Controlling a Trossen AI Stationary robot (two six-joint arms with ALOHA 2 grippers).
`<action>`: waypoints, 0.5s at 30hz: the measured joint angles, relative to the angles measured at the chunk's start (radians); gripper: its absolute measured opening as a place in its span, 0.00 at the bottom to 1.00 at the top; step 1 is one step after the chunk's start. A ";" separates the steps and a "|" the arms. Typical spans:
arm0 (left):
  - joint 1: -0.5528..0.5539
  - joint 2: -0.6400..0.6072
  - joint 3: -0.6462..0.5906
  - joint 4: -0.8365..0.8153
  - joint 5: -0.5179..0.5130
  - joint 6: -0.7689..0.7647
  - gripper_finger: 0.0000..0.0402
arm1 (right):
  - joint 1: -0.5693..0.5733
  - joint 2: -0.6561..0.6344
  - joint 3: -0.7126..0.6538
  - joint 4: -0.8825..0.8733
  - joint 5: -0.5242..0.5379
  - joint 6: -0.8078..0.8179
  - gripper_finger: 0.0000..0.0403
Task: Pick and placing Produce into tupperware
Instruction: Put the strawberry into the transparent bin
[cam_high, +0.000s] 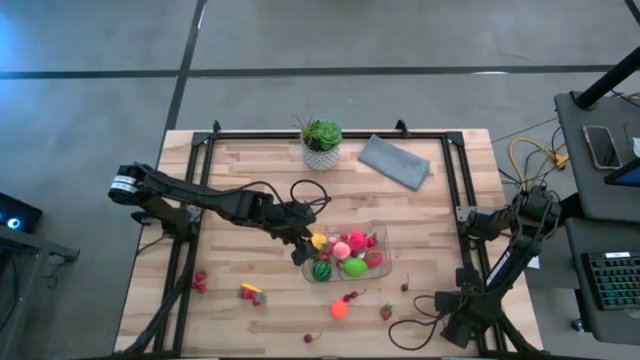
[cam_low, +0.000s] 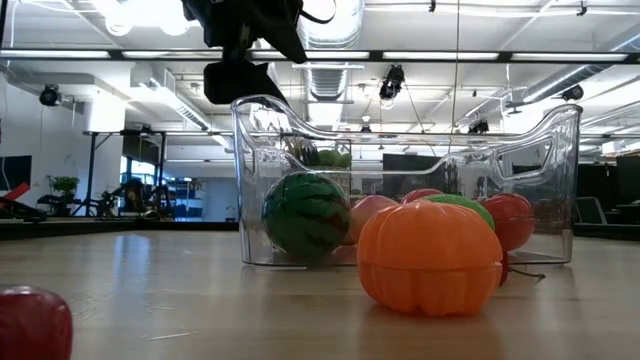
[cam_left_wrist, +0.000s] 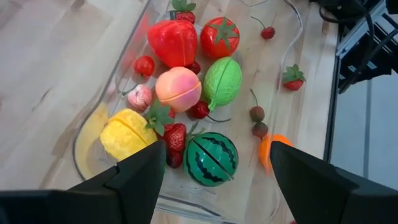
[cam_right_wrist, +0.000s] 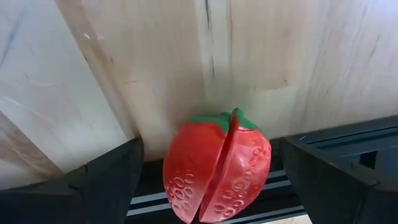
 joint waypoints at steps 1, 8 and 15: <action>0.000 0.000 0.000 0.000 0.001 0.000 0.68 | 0.000 0.000 0.000 0.000 0.000 0.000 0.91; 0.000 -0.001 0.002 0.001 0.006 -0.007 0.68 | 0.000 0.000 -0.001 0.007 -0.002 0.003 0.77; -0.006 -0.002 0.002 0.001 0.013 -0.008 0.68 | -0.008 -0.006 0.014 0.004 -0.003 0.044 0.64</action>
